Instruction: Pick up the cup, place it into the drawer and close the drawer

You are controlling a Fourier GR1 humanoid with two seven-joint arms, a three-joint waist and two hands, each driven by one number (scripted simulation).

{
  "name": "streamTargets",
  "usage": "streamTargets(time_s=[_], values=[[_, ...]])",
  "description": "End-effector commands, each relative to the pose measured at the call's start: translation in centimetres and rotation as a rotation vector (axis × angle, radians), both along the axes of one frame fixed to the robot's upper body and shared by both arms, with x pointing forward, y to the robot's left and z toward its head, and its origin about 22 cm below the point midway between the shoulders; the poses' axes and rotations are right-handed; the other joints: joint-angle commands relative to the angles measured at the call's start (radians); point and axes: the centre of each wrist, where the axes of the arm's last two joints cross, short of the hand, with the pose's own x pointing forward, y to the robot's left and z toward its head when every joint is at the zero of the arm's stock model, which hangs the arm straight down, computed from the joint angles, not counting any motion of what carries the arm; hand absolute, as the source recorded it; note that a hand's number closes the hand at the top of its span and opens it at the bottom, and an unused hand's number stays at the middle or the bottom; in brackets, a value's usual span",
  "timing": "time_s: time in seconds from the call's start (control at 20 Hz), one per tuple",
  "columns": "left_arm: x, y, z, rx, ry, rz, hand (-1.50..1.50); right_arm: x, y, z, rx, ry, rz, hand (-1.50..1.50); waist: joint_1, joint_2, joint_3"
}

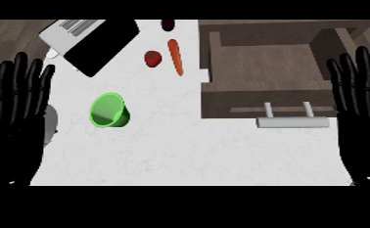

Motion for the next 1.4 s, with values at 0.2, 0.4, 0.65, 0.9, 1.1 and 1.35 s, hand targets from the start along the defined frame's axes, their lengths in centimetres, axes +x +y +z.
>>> streamTargets(time_s=[0.2, 0.4, 0.65, 0.9, 1.1, 1.35], values=[[1.4, 0.9, 1.3, 0.047, 0.021, -0.284, -1.5, 0.9, -1.0, -1.4, -0.02, 0.045, -0.029, -1.5, -0.004, -0.02, -0.048], [1.2, 0.3, -3.3, -0.18, 0.227, -0.344, -1.5, 0.4, -0.6, -0.5, -0.128, 0.118, -0.024, -1.5, -0.003, -0.021, -0.049], [2.6, 3.9, -5.4, -0.196, 0.265, -0.333, -1.5, 0.2, -2.0, 1.3, -0.151, 0.122, -0.021, -1.5, -0.003, -0.022, -0.048], [3.3, 4.3, -7.9, -0.2, 0.307, -0.298, -1.5, 0.0, -2.0, -1.4, -0.131, 0.138, -0.013, -1.5, -0.004, -0.022, -0.048], [3.4, 6.5, -9.8, -0.147, 0.333, -0.199, -1.5, 1.9, -1.9, 0.0, -0.151, 0.144, -0.012, -1.5, -0.002, -0.021, -0.048], [5.8, 9.4, -10.0, -0.129, 0.379, -0.133, -1.5, 1.0, -2.9, -0.4, -0.151, 0.136, -0.025, -1.5, -0.007, -0.021, -0.048]])
